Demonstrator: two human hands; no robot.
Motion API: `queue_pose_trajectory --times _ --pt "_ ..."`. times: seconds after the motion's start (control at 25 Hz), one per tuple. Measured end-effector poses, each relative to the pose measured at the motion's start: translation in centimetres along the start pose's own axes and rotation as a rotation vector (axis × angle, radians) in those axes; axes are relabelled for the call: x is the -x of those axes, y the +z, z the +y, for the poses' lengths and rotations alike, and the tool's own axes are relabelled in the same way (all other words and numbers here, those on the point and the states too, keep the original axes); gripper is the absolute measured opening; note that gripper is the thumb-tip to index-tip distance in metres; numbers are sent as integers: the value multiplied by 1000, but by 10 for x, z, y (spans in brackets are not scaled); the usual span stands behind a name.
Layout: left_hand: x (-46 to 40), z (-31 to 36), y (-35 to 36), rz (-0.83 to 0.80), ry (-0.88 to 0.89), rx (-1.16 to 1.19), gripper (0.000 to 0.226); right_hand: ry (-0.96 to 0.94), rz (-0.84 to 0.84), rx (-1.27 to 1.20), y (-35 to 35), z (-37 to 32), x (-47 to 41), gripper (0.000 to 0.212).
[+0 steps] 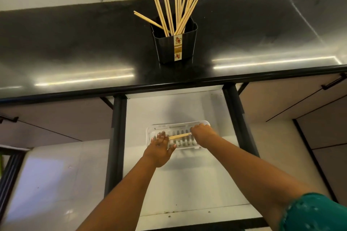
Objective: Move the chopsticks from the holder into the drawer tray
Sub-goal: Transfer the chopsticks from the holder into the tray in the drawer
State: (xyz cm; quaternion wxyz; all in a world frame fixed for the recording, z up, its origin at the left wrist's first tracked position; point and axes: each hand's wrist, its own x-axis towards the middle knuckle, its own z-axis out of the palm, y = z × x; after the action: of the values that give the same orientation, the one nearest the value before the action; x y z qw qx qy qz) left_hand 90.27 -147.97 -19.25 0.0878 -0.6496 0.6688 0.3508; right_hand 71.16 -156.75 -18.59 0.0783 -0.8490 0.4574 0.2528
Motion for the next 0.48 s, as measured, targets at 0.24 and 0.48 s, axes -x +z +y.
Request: queue_pose_trajectory --times 0.24,0.48 --pt "1 -8 4 78 3 -45 68 9 -51 -57 9 -5 0 36" --pt "-2 -12 6 -16 -34 -137 67 -79 -111 -80 11 -7 -5 43"
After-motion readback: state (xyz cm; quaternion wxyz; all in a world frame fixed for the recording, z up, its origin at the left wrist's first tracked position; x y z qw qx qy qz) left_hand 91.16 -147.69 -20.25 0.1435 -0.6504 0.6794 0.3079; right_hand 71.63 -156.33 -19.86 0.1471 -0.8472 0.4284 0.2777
